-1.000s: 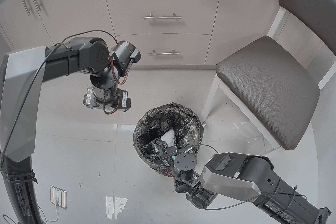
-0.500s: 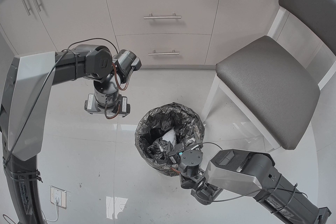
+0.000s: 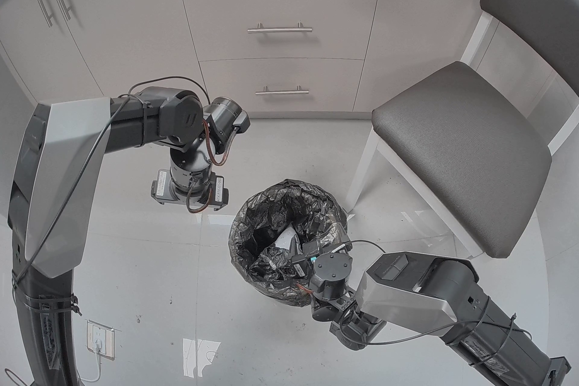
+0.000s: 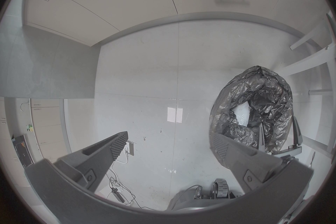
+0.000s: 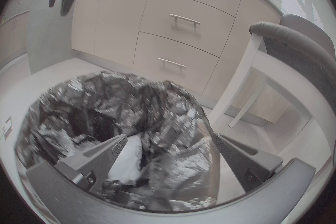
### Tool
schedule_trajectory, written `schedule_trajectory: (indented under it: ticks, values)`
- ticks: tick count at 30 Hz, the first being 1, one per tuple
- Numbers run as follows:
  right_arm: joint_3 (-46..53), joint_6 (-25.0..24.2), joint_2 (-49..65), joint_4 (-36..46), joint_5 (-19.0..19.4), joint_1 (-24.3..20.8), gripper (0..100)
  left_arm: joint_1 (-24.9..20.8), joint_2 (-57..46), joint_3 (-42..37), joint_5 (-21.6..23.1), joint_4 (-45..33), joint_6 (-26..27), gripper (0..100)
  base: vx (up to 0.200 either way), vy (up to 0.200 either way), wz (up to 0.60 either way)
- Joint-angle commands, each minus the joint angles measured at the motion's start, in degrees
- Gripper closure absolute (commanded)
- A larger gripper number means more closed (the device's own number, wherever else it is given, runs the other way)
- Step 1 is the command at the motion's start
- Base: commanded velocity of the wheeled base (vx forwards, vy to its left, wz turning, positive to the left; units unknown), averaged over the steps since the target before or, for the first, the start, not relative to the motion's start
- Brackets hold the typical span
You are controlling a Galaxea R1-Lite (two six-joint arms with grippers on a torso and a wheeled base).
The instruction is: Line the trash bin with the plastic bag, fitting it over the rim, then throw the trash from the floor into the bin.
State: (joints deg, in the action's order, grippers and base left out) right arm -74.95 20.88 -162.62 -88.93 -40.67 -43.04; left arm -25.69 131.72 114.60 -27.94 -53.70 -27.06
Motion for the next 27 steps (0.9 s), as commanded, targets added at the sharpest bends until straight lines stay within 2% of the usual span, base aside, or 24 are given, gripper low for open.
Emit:
schedule_trajectory:
  ticks: [1,6,8,14,16,17,18,21,23,27]
  values:
    - [2.3,-0.2,6.2,-1.1,-0.4,-4.7,0,0.1,0.1,0.0,-0.1,-0.1,-0.1,0,0.0,0.0,0.0]
    - [9.0,-1.1,13.5,-1.1,-0.4,-9.0,0,-0.4,-0.4,0.0,-0.3,-0.1,0.0,0,0.0,0.0,0.0]
    - [14.8,-1.2,19.8,-1.1,-0.4,-11.0,0,-2.2,-2.1,0.0,-0.8,-0.3,0.0,0,0.0,0.0,0.0]
    - [25.6,1.5,35.1,-1.1,-0.4,-10.9,0,-7.3,-7.3,0.0,-2.3,-1.3,1.8,0,0.0,0.0,0.0]
    - [30.2,3.5,44.4,-1.1,-0.4,-9.8,0,-10.1,-11.7,0.0,-4.5,-2.6,5.4,0,0.0,0.0,0.0]
    - [30.5,3.6,44.9,-1.1,-0.4,-9.7,0,-10.3,-12.0,0.0,-4.6,-2.6,5.6,0,0.0,0.0,0.0]
    - [33.0,5.8,51.3,-1.1,-0.4,-7.4,0,-12.5,-16.1,0.0,-6.4,-4.0,8.5,0,0.0,0.0,0.0]
    - [36.7,7.6,58.9,-1.1,-0.4,-3.1,0,-15.2,-22.1,0.0,-9.4,-6.8,13.3,0,0.0,0.0,0.0]
    - [40.1,7.9,65.8,-1.1,-0.3,2.3,0,-16.7,-28.0,0.0,-11.6,-11.3,17.5,0,0.0,0.0,0.0]
    - [44.3,7.9,77.6,-1.1,0.3,14.7,0,-16.1,-39.4,0.0,-13.8,-23.2,22.9,0,0.0,0.0,0.0]
